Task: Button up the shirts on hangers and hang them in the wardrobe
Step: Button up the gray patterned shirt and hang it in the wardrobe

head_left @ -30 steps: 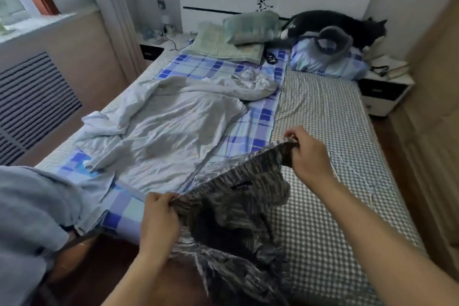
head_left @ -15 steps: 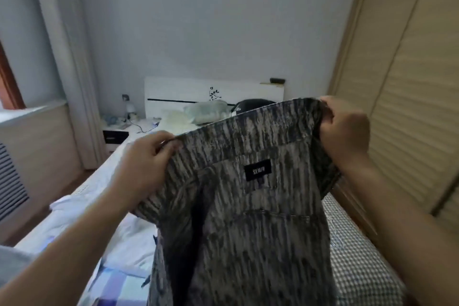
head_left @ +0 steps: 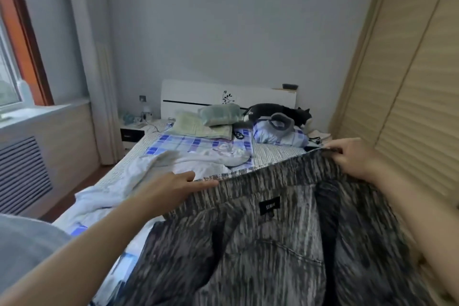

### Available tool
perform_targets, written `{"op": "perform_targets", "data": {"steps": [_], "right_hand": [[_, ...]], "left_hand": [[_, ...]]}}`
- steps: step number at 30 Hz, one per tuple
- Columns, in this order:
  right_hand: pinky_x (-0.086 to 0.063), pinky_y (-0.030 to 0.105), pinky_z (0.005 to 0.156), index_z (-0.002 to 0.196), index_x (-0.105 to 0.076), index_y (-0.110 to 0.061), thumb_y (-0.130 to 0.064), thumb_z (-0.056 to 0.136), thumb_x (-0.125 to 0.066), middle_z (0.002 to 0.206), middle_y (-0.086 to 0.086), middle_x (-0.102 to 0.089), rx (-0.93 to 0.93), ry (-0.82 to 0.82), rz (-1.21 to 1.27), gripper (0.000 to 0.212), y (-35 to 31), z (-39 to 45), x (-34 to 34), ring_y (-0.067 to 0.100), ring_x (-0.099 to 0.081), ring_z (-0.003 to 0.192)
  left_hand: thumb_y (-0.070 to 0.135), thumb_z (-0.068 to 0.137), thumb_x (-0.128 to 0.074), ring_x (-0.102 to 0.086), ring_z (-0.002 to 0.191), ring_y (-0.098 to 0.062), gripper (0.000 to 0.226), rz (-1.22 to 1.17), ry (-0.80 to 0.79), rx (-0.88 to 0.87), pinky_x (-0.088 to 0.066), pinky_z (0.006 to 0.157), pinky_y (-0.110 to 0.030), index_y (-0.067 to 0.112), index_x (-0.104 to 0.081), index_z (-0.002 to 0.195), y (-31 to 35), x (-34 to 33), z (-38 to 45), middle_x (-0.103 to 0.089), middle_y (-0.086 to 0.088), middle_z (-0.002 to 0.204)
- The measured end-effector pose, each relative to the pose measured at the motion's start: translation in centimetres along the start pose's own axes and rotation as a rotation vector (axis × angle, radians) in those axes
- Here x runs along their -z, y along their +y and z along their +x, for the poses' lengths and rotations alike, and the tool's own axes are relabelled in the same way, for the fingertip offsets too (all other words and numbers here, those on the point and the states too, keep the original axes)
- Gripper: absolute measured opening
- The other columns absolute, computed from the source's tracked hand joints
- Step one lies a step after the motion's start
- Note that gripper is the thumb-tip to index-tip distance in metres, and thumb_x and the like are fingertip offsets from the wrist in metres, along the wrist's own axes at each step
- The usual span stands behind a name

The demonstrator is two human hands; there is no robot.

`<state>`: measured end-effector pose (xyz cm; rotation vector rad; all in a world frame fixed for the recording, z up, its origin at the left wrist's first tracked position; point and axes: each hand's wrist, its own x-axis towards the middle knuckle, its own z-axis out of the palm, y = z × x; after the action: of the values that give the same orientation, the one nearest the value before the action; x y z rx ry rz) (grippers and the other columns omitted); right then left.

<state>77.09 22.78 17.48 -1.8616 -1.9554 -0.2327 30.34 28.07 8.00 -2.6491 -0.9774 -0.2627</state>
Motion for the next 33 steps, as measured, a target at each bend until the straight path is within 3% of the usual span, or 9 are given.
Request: {"op": "perform_targets", "data": {"steps": [4, 7, 8, 10, 14, 20, 25, 28, 33], "right_hand": [[-0.054, 0.044, 0.074, 0.102, -0.074, -0.022, -0.031, 0.099, -0.060, 0.096, 0.008, -0.076, 0.025, -0.005, -0.028, 0.016, 2.0, -0.5, -4.2, 0.032, -0.071, 0.089], [-0.053, 0.041, 0.057, 0.102, -0.063, -0.023, -0.056, 0.102, -0.035, 0.086, 0.015, -0.074, 0.061, 0.110, -0.149, 0.043, 4.9, -1.5, -7.8, 0.038, -0.070, 0.072], [-0.052, 0.041, 0.052, 0.099, -0.059, -0.022, -0.057, 0.103, -0.033, 0.080, 0.016, -0.072, 0.073, 0.134, -0.178, 0.044, 6.0, -1.8, -8.7, 0.038, -0.069, 0.065], [-0.050, 0.040, 0.045, 0.090, -0.055, -0.018, -0.050, 0.106, -0.037, 0.071, 0.015, -0.069, 0.096, 0.171, -0.237, 0.040, 7.5, -1.9, -9.8, 0.038, -0.066, 0.056], [-0.050, 0.043, 0.044, 0.089, -0.040, -0.021, -0.050, 0.102, -0.030, 0.065, 0.016, -0.063, 0.080, 0.164, -0.297, 0.033, 12.5, 2.5, -10.7, 0.039, -0.061, 0.052], [-0.044, 0.036, 0.050, 0.101, -0.061, -0.012, -0.043, 0.105, -0.038, 0.073, 0.022, -0.065, 0.031, 0.015, -0.421, 0.038, 20.5, 15.0, -13.9, 0.040, -0.064, 0.062], [-0.040, 0.036, 0.058, 0.107, -0.061, -0.017, -0.030, 0.102, -0.053, 0.102, 0.014, -0.068, -0.026, -0.224, -0.383, 0.016, 28.8, 25.8, -25.2, 0.035, -0.064, 0.090], [-0.048, 0.045, 0.095, 0.145, -0.040, -0.015, -0.023, 0.093, -0.065, 0.135, 0.016, -0.050, -0.220, -0.388, -0.277, 0.058, 34.3, 29.4, -36.3, 0.038, -0.048, 0.122], [-0.045, 0.046, 0.106, 0.154, -0.036, -0.021, -0.022, 0.101, -0.056, 0.156, 0.011, -0.032, -0.443, -0.838, 0.007, 0.056, 38.8, 18.2, -50.0, 0.035, -0.037, 0.137]], "left_hand": [[-0.007, 0.079, -0.064, -0.039, 0.043, -0.020, 0.116, -0.009, 0.014, -0.009, -0.038, 0.041, -0.034, 0.057, -0.007, 0.156, -0.1, -3.3, 0.5, -0.039, 0.004, 0.078], [0.032, 0.099, -0.063, -0.063, 0.064, -0.029, 0.065, -0.188, 0.052, 0.077, -0.051, 0.054, -0.037, 0.042, -0.031, 0.156, 1.2, -4.1, 1.9, -0.067, -0.001, 0.092], [0.052, 0.101, -0.046, -0.068, 0.077, -0.031, 0.047, -0.227, 0.014, 0.141, -0.053, 0.062, -0.039, 0.034, -0.048, 0.144, 1.4, -4.2, 3.1, -0.071, -0.002, 0.097], [0.066, 0.096, -0.026, -0.068, 0.084, -0.030, 0.060, -0.164, -0.068, 0.192, -0.052, 0.068, -0.039, 0.022, -0.064, 0.111, 1.7, -4.1, 5.9, -0.071, -0.004, 0.091], [0.054, 0.104, -0.040, -0.062, 0.079, -0.030, 0.040, -0.037, -0.070, 0.307, -0.040, 0.061, -0.034, 0.021, -0.062, 0.100, 0.9, -4.3, 14.4, -0.063, -0.006, 0.083], [0.046, 0.103, -0.053, -0.058, 0.073, -0.025, 0.042, -0.353, -0.360, 0.553, -0.042, 0.064, -0.035, 0.012, -0.060, 0.081, -3.7, -8.1, 31.5, -0.062, -0.010, 0.079], [0.040, 0.100, -0.061, -0.055, 0.076, -0.033, 0.041, -0.302, -0.290, 0.805, -0.040, 0.068, -0.038, 0.001, -0.061, 0.087, -7.2, -20.6, 43.7, -0.063, -0.018, 0.085], [0.024, 0.094, -0.060, -0.055, 0.102, -0.043, 0.031, -0.184, -0.218, 0.908, -0.046, 0.080, -0.049, 0.009, -0.057, 0.122, -5.1, -31.6, 46.1, -0.054, -0.024, 0.118], [0.043, 0.093, -0.050, -0.015, 0.148, -0.042, 0.067, -0.363, -0.924, 0.822, -0.032, 0.117, -0.056, 0.034, -0.026, 0.155, 7.7, -46.1, 39.6, -0.013, -0.014, 0.163]]}}
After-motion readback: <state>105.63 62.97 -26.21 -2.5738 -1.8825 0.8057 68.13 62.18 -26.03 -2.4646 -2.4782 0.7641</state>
